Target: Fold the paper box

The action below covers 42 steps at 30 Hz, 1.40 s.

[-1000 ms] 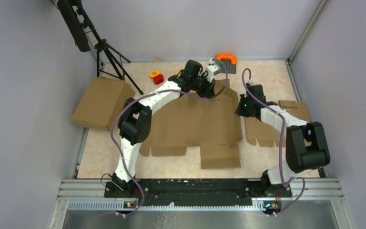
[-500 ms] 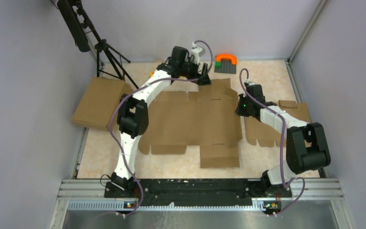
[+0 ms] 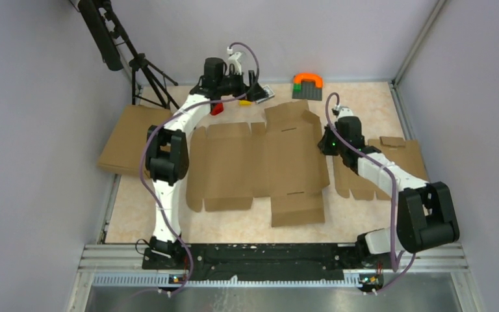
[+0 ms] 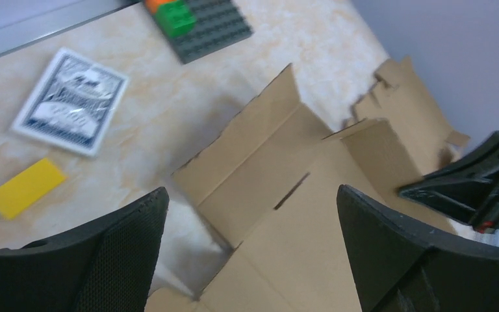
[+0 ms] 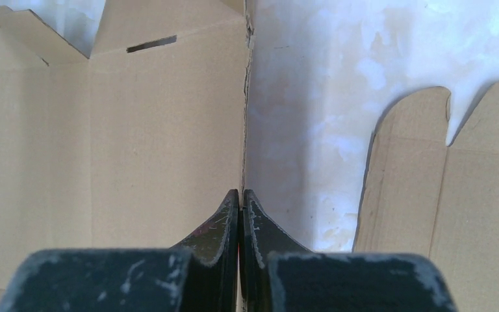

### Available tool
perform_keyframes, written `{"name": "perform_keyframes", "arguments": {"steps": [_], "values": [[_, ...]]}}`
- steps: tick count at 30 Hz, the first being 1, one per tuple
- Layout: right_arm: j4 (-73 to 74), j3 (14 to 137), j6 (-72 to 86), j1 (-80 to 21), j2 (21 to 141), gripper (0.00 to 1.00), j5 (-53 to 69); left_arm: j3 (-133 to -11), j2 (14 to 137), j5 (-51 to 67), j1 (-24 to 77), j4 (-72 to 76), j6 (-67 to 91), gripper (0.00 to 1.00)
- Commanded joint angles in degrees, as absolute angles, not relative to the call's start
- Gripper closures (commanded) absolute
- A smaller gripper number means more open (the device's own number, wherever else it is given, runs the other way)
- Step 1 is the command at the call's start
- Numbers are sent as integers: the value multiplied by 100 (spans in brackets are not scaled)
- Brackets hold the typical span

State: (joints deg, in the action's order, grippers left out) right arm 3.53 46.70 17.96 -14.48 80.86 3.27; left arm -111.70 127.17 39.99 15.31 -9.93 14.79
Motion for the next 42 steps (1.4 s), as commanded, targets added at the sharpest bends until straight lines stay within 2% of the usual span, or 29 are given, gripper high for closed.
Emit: {"name": "perform_keyframes", "arguments": {"steps": [1, 3, 5, 7, 8, 13, 18, 21, 26, 32, 37, 42], "values": [[-455, 4314, 1629, -1500, 7580, 100, 345, -10513, 12201, 4603, 1397, 1583, 2722, 1], [-542, 4263, 1618, -1504, 7517, 100, 360, -10385, 12650, 4869, 1152, 3362, 4429, 1], [-509, 4299, 1601, -1506, 7559, 100, 385, -11416, 13496, 5684, 1045, 4056, 5667, 1], [-521, 4315, 1587, -1504, 7576, 100, 481, -12658, 14091, 6173, 1093, 2942, 5548, 1], [-546, 4303, 1586, -1505, 7557, 100, 514, -12789, 14136, 6118, 1118, 2495, 5210, 1], [-662, 4201, 1535, -1518, 7397, 100, 586, -12207, 13747, 5231, 1151, 1252, 3724, 1], [-854, 4135, 1522, -1527, 7372, 100, 640, -12920, 13993, 5137, 1226, -372, 2747, 1], [-864, 4195, 1524, -1546, 7470, 100, 580, -13021, 13762, 4381, 1263, -1680, 2053, 1], [-1072, 4107, 1512, -1569, 7438, 100, 406, -11674, 12243, 2673, 1371, -2154, 1485, 1], [-1083, 4043, 1523, -1581, 7369, 100, 227, -9526, 10297, 956, 1469, -1918, 2036, 1], [-1020, 3946, 1564, -1574, 7305, 100, 18, -7251, 8754, 221, 1543, -1636, 2617, 1], [-831, 4045, 1458, -1578, 7373, 100, -183, -6069, 8043, -893, 1551, -2238, 2812, 1]]}}
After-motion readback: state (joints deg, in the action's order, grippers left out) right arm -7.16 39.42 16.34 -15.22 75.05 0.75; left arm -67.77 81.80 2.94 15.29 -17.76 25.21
